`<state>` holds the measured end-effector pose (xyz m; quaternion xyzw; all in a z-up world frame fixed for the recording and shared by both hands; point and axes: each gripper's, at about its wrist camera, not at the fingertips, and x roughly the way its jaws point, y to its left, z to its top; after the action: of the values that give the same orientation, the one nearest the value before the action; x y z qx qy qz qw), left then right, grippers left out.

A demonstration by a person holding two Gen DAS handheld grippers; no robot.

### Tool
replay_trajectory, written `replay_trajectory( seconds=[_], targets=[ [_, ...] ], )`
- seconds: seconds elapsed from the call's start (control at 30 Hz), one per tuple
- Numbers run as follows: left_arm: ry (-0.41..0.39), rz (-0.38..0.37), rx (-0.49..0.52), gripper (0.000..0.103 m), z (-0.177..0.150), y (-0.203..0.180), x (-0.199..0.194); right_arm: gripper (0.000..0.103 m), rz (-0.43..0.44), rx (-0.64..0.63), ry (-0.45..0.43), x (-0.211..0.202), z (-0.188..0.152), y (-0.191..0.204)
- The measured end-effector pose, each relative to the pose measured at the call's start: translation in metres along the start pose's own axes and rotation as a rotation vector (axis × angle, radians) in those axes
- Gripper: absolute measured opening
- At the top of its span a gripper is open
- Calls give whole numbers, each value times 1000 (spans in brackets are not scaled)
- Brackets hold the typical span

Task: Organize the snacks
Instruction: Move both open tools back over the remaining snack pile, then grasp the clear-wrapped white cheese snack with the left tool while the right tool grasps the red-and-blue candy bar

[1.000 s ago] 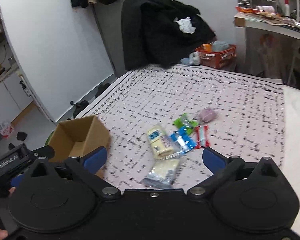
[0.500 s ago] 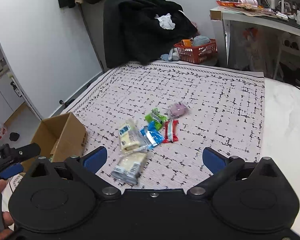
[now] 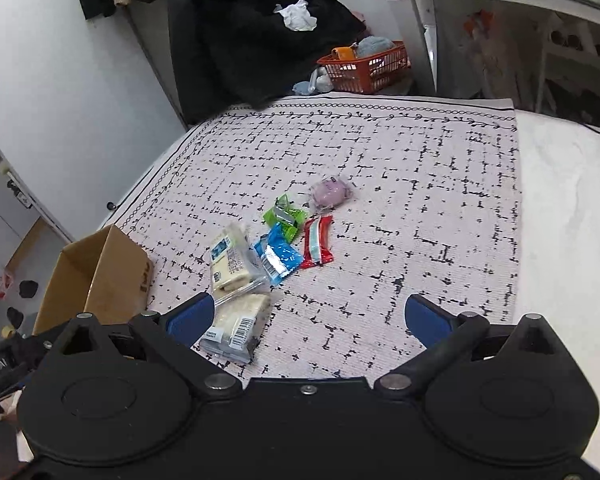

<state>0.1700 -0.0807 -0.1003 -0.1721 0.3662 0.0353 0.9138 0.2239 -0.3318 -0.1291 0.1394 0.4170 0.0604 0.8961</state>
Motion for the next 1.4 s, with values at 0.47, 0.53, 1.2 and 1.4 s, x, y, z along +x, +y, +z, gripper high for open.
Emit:
replay_trajectory(
  seconds=[0.47, 0.53, 1.2, 1.4],
  targets=[
    [48, -3, 39, 90, -12, -27, 47, 96, 40, 115, 28, 37, 9, -20],
    [53, -13, 53, 90, -13, -32, 55, 92, 58, 133, 39, 45, 10, -24],
    [156, 35, 174, 88, -38, -63, 145, 78, 149, 210, 126, 114, 15, -46],
    [170, 6, 136, 57, -42, -59, 145, 77, 160, 174, 128, 129, 19, -41]
  ],
)
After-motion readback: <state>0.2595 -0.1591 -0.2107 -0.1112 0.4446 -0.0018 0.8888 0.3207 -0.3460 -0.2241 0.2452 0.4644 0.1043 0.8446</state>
